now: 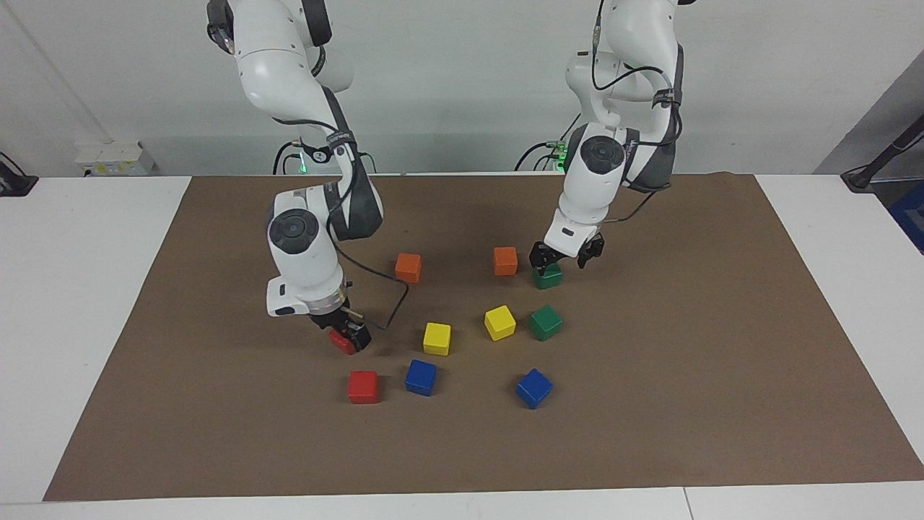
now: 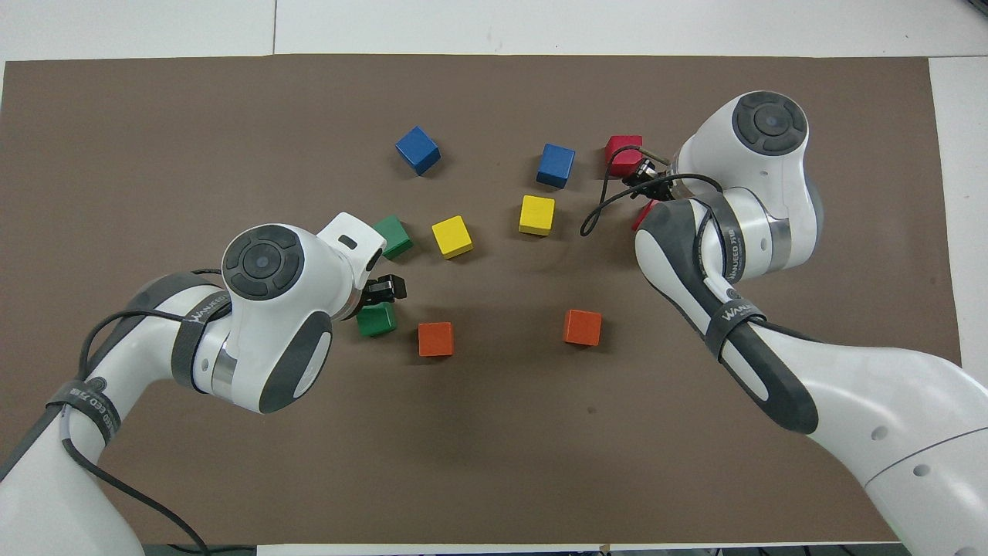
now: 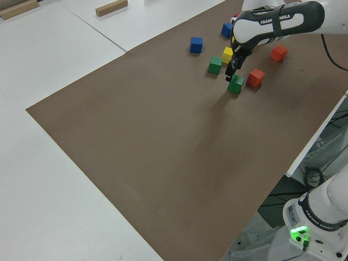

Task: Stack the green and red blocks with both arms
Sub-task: 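Grasp a red cube with the right gripper while the left gripper grasps green, then place the cubes near the table edges with the left and right grippers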

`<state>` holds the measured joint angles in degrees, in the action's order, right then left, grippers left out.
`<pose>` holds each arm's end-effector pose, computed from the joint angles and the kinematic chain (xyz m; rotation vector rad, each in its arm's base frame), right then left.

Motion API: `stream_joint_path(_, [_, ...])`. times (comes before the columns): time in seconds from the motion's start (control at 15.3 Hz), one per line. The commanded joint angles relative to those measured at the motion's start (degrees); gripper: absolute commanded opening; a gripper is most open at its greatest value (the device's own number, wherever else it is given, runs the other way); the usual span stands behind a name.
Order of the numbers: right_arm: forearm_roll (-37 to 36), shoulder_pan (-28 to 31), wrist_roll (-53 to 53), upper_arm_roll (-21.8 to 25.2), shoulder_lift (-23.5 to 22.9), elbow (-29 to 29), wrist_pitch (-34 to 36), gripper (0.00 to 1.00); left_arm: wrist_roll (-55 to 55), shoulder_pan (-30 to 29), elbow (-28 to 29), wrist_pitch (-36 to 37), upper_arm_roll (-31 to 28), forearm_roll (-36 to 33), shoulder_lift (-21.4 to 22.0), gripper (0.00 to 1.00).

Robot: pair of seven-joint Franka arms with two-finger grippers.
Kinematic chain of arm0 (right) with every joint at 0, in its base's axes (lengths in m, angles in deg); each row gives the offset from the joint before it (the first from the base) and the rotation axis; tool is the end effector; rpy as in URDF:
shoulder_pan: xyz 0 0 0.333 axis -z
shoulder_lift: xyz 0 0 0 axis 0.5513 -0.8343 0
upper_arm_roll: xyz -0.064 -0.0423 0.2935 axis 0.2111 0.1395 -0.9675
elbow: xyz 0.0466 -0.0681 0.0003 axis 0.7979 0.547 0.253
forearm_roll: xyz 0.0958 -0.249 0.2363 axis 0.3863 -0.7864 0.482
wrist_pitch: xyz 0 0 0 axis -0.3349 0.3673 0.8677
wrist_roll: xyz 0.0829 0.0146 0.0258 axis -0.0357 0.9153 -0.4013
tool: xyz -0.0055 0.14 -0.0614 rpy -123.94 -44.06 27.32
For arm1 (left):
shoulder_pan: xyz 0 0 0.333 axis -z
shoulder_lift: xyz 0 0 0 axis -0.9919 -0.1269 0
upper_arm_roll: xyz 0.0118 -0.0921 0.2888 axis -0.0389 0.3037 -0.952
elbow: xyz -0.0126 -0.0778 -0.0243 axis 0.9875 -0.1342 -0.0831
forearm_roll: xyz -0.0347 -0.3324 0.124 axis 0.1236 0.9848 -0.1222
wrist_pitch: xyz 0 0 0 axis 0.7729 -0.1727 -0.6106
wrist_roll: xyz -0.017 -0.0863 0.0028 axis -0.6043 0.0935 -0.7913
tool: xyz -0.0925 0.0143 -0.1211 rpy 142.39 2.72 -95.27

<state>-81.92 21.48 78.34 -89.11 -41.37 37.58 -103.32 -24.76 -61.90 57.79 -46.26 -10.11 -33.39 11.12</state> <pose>0.6184 0.1308 0.2855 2.9921 -0.9486 0.0244 0.4674 -0.2321 0.3100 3.1347 0.1550 -0.0188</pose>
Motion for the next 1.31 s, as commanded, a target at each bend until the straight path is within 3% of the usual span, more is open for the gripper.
stream_joint_path(0.0, [-0.32,-0.59,1.86,0.05,-0.97,-0.22,-1.74,1.00,-0.82,1.07,3.63,-2.74,-0.98,0.67,0.74,1.00])
stream_joint_path(0.33, [-0.49,-0.59,1.51,0.14,-2.20,1.71,-5.07,0.99,-3.54,3.88,4.78,-5.29,-0.98,0.67,-1.97,1.00])
stream_joint_path(0.46, [-0.50,-0.07,1.33,0.14,-2.29,1.72,-5.17,0.86,-6.35,4.85,4.78,-7.13,-0.98,0.67,-3.65,1.00])
stream_joint_path(0.52, [-0.50,-0.15,1.33,0.14,-2.29,1.72,-5.17,0.72,-6.19,4.77,4.78,-7.05,-0.98,0.67,-4.00,0.95])
stream_joint_path(0.59, [-0.50,-0.15,1.33,0.14,-2.29,1.72,-5.17,0.44,-5.84,4.50,4.60,-6.09,-1.07,0.67,-4.01,0.35])
stream_joint_path(0.65, [-0.41,-0.06,1.33,0.06,-2.29,1.63,-5.08,0.14,-5.66,4.15,4.34,-5.82,-1.07,0.67,-4.01,0.00])
stream_joint_path(0.72, [-0.32,-0.06,1.33,0.05,-2.29,1.63,-5.08,0.00,-5.40,3.28,3.64,-4.51,-1.07,0.67,-4.01,0.00])
stream_joint_path(1.04, [-0.32,0.02,0.11,0.05,-2.20,1.19,-4.47,0.00,4.42,-5.41,-5.23,11.12,-0.98,0.67,-1.90,0.00])
stream_joint_path(1.24, [-0.32,1.95,-9.00,0.05,0.33,1.28,-1.32,0.00,16.61,-12.69,-6.74,13.61,-1.33,0.67,-1.81,0.00])
